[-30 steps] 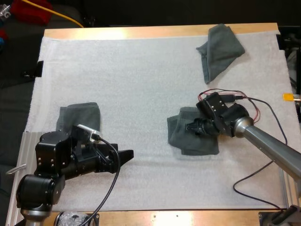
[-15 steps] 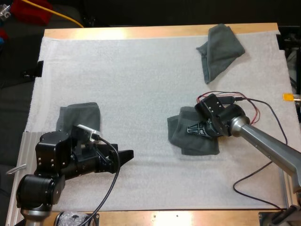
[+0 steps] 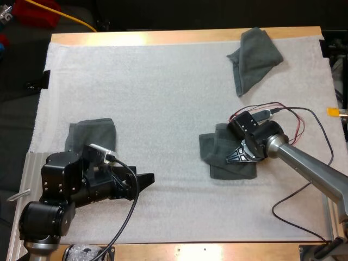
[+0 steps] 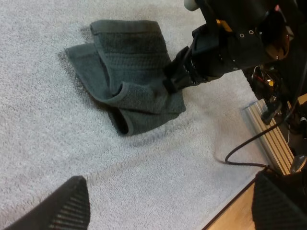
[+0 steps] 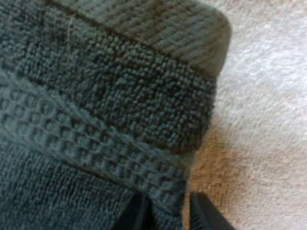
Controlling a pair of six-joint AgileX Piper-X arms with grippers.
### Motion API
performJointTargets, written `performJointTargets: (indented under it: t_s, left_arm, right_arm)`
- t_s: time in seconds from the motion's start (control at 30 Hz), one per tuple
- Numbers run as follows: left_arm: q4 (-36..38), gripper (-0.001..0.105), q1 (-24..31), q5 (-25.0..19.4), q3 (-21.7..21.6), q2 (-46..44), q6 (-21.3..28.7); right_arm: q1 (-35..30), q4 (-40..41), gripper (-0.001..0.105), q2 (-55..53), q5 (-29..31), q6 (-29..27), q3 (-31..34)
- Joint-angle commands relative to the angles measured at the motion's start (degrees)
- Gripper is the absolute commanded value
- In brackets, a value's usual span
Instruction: Pick towel from pile, fold and stack
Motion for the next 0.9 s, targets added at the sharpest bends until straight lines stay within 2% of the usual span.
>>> performJointTargets:
  t_s: [0.0,0.2,0.33,0.5,0.6,0.63,0.67,0.7,0.87]
  left_arm:
    - [-0.16,0.068,-0.27,0.7,-0.36,-0.03,-0.5]
    - [-0.16,0.068,-0.27,0.7,-0.36,-0.03,-0.5]
    - [-0.16,0.068,-0.27,0.7,-0.36,-0.03,-0.5]
    - [-0.16,0.068,-0.27,0.7,-0.36,-0.03,-0.5]
    - [-0.16,0.068,-0.27,0.7,-0.36,0.0,-0.5]
    - [-0.16,0.068,-0.27,0.7,-0.36,0.11,-0.5]
    - [-0.16,0.068,-0.27,0.7,-0.36,0.19,-0.5]
    - [-0.16,0.068,-0.27,0.7,-0.36,0.19,-0.5]
    - [-0.16,0.068,-0.27,0.7,-0.36,0.19,-0.5]
  right_arm:
    - [-0.13,1.32,0.02,-0.02,1.39,-1.63,-0.25]
    - [-0.13,2.96,0.02,-0.02,7.08,-6.76,-0.25]
    - [-0.13,3.44,0.02,-0.02,8.49,-7.32,-0.25]
    - [-0.13,5.36,0.02,-0.74,9.61,-6.08,-0.25]
    - [-0.13,6.29,0.02,-4.15,8.93,-2.14,-0.25]
    - [-0.13,6.28,0.02,-5.64,8.27,-1.45,-0.25]
    - [-0.13,6.2,0.02,-12.34,-0.27,1.2,-0.25]
    - [-0.13,6.2,0.02,-14.0,-3.1,1.38,-0.25]
    - [-0.13,6.2,0.021,-19.56,-12.04,3.26,-0.25]
